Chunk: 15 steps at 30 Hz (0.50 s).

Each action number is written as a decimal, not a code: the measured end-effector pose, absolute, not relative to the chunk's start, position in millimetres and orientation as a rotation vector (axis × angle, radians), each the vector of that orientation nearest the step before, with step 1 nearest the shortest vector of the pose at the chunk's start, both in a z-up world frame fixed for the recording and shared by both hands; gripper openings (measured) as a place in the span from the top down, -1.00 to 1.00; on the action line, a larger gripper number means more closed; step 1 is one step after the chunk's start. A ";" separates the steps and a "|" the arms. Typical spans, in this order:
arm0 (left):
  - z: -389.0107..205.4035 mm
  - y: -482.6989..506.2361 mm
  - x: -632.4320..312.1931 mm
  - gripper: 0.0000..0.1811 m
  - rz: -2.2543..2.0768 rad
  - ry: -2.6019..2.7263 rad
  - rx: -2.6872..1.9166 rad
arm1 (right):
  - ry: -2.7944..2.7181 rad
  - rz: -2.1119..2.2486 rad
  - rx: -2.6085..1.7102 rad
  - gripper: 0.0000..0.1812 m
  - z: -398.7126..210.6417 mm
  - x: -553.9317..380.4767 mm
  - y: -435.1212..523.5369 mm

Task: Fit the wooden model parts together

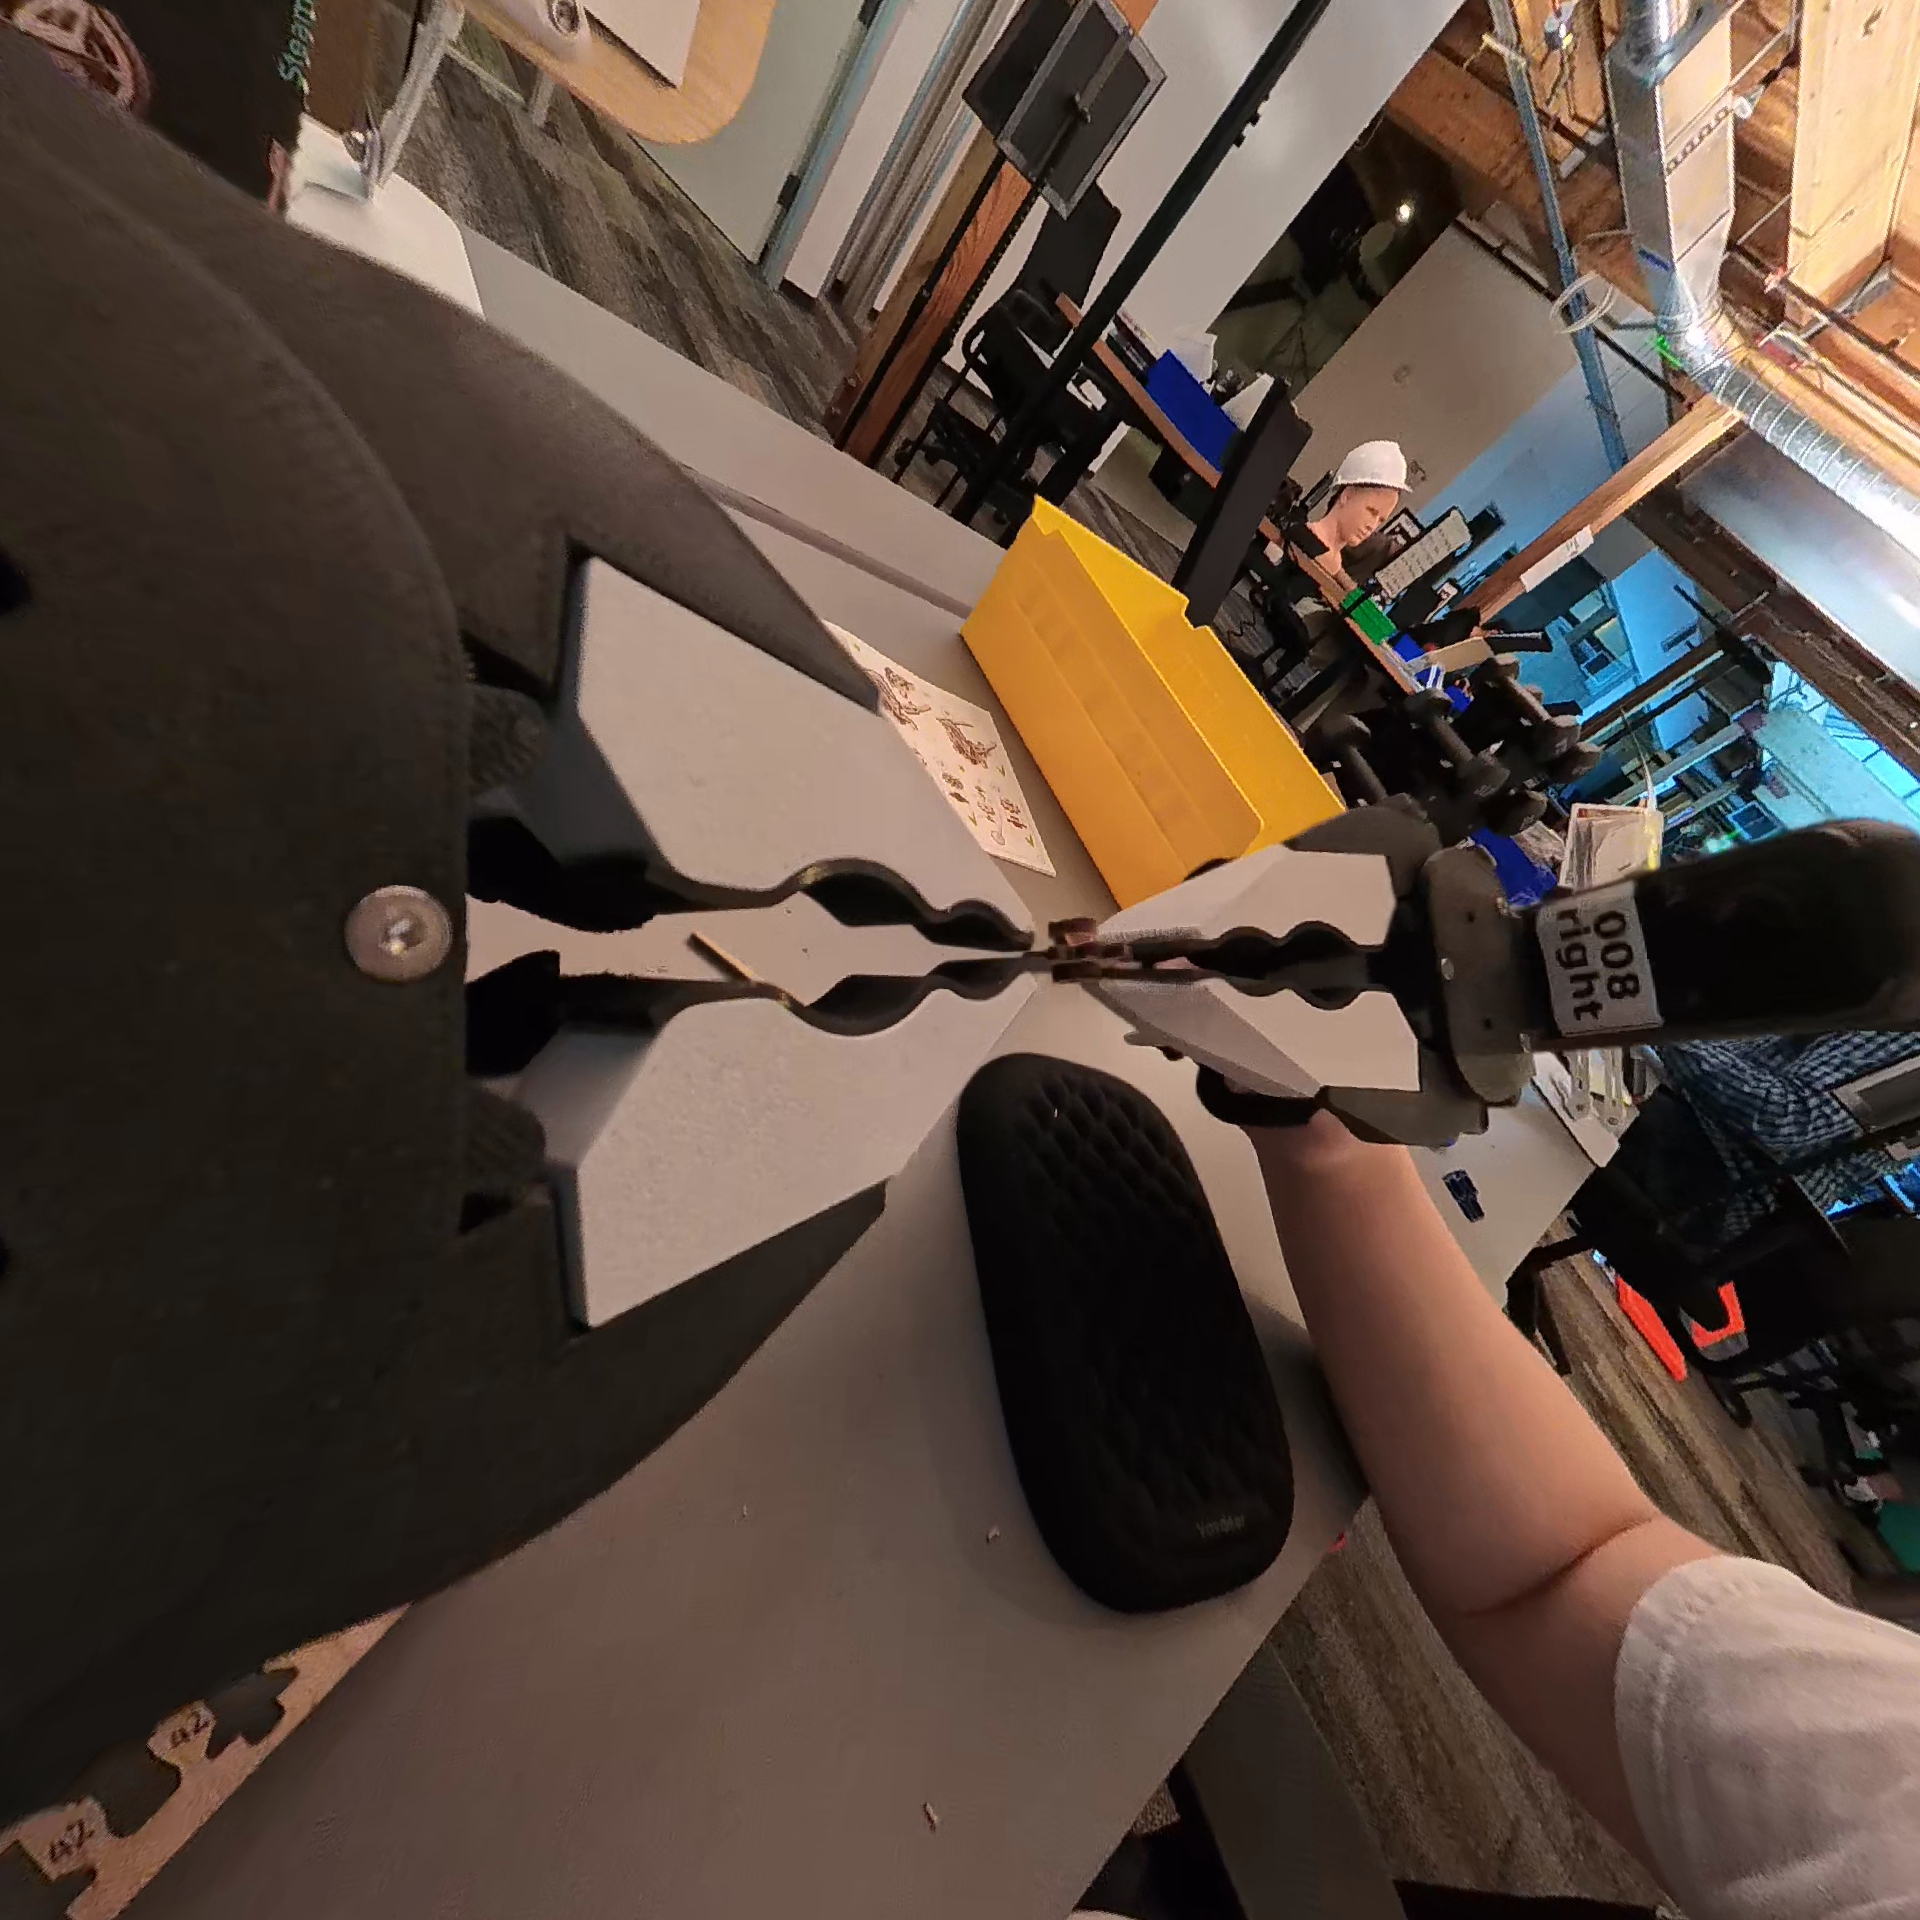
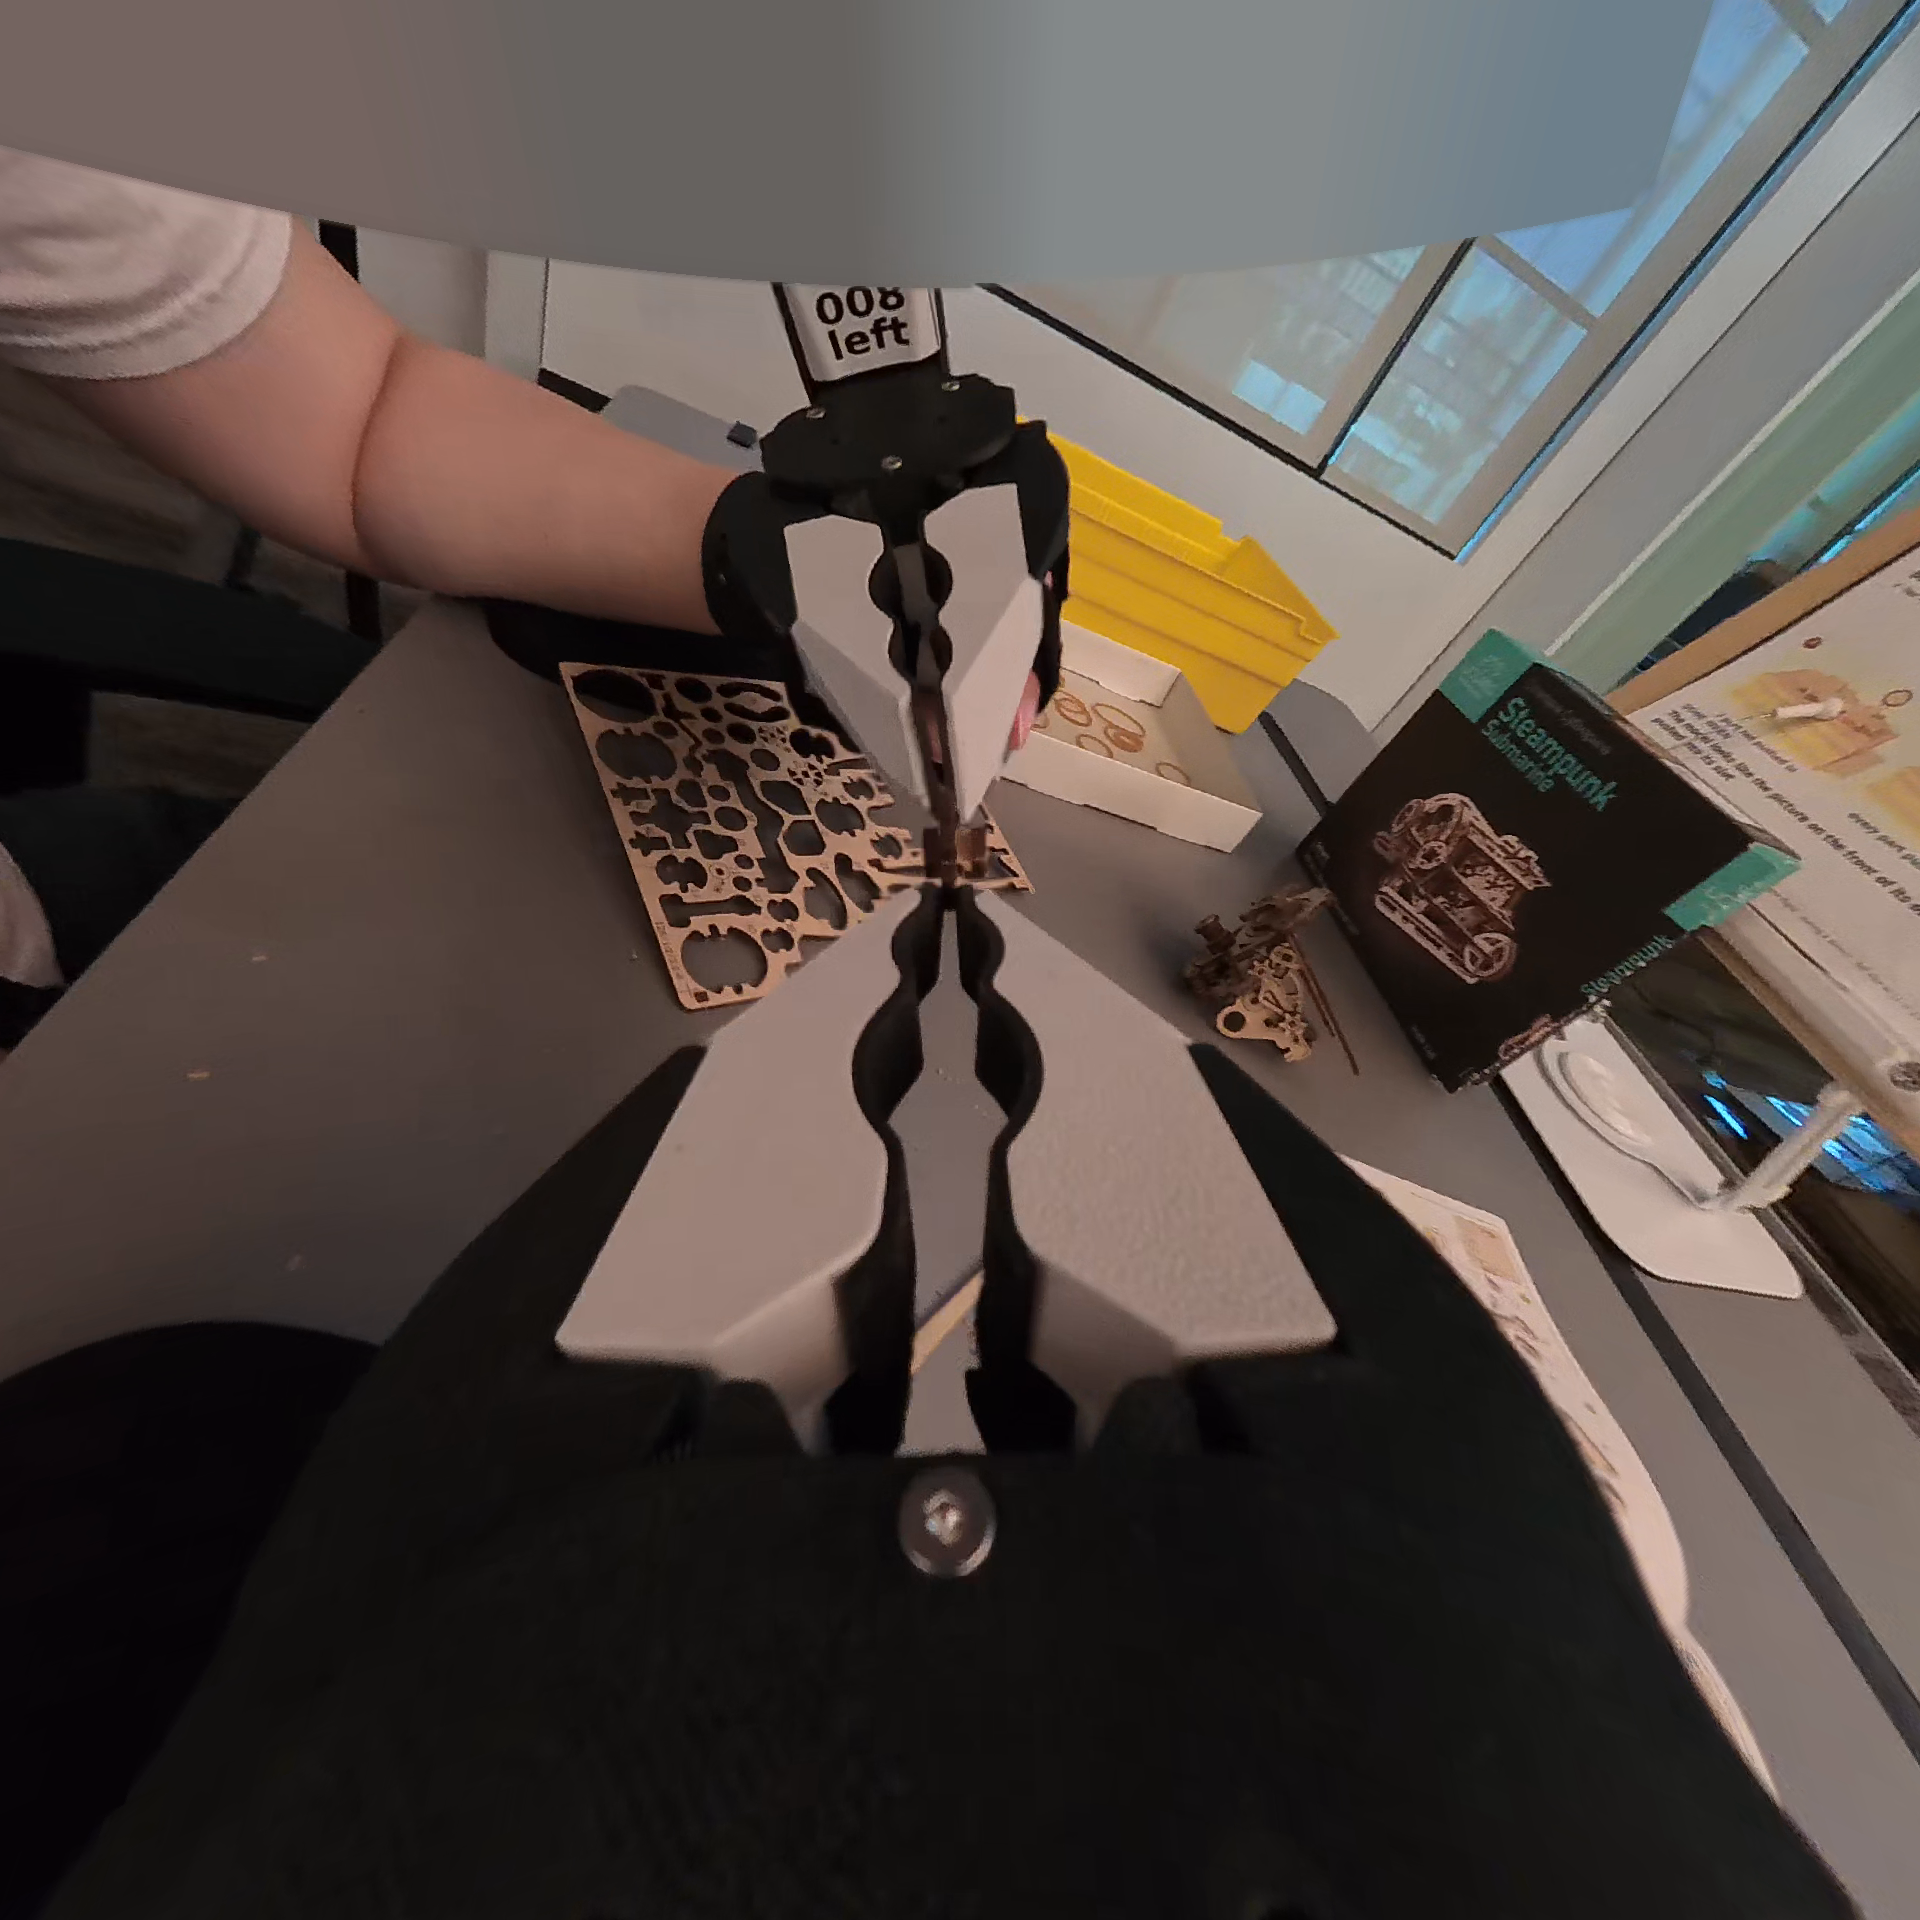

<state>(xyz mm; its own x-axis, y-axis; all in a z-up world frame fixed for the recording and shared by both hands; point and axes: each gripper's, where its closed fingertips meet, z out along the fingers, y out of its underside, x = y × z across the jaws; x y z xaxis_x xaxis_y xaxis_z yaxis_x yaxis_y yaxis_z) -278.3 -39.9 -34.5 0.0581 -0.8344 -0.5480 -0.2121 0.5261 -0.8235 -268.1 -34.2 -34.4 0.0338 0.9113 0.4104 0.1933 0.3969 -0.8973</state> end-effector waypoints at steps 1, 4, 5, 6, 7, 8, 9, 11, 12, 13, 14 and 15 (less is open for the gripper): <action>-33.6 -39.9 -279.1 1.00 -0.606 1.470 -0.954 | -1.440 0.734 -1.060 0.99 -34.8 -264.9 -33.5; -32.9 -36.5 -280.2 1.00 -0.615 1.453 -0.979 | -1.404 0.578 -1.064 0.98 -43.1 -246.5 -28.3; -34.5 -34.9 -279.9 1.00 -0.618 1.452 -0.996 | -1.397 0.486 -1.063 0.98 -47.8 -237.3 -23.5; -36.5 -31.0 -279.6 1.00 -0.608 1.443 -1.017 | -1.386 0.379 -1.061 0.98 -52.4 -226.8 -16.3; -39.8 -25.7 -279.5 1.00 -0.586 1.437 -1.044 | -1.363 0.291 -1.056 0.99 -54.5 -216.6 -9.2; -44.4 -21.9 -279.4 1.00 -0.573 1.442 -1.070 | -1.334 0.234 -1.053 0.99 -53.8 -207.2 -3.7; -49.5 -18.5 -279.1 1.00 -0.562 1.447 -1.097 | -1.316 0.192 -1.055 0.99 -53.5 -199.0 0.4; -60.0 -11.1 -279.0 1.00 -0.527 1.460 -1.147 | -1.312 0.077 -1.063 0.99 -58.2 -184.0 10.3; -64.4 -9.5 -278.7 1.00 -0.516 1.468 -1.160 | -1.318 -0.001 -1.064 0.99 -62.5 -176.9 16.4; -67.9 -8.8 -278.2 1.00 -0.510 1.477 -1.170 | -1.336 -0.055 -1.064 0.99 -68.2 -172.0 20.8; -70.3 -8.5 -277.6 1.00 -0.506 1.484 -1.178 | -1.356 -0.079 -1.074 0.99 -75.0 -168.9 24.0; -71.4 -8.7 -276.8 1.00 -0.504 1.487 -1.180 | -1.368 -0.086 -1.094 0.99 -81.2 -166.7 27.1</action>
<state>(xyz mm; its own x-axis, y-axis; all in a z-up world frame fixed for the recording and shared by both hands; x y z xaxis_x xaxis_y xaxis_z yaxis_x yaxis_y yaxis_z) -276.8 -8.7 -71.4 0.1163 -0.8660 -0.4863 -0.3923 0.4097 -0.8235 -166.7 27.1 -81.2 0.2784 0.5268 0.8031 0.6232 0.5372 -0.5684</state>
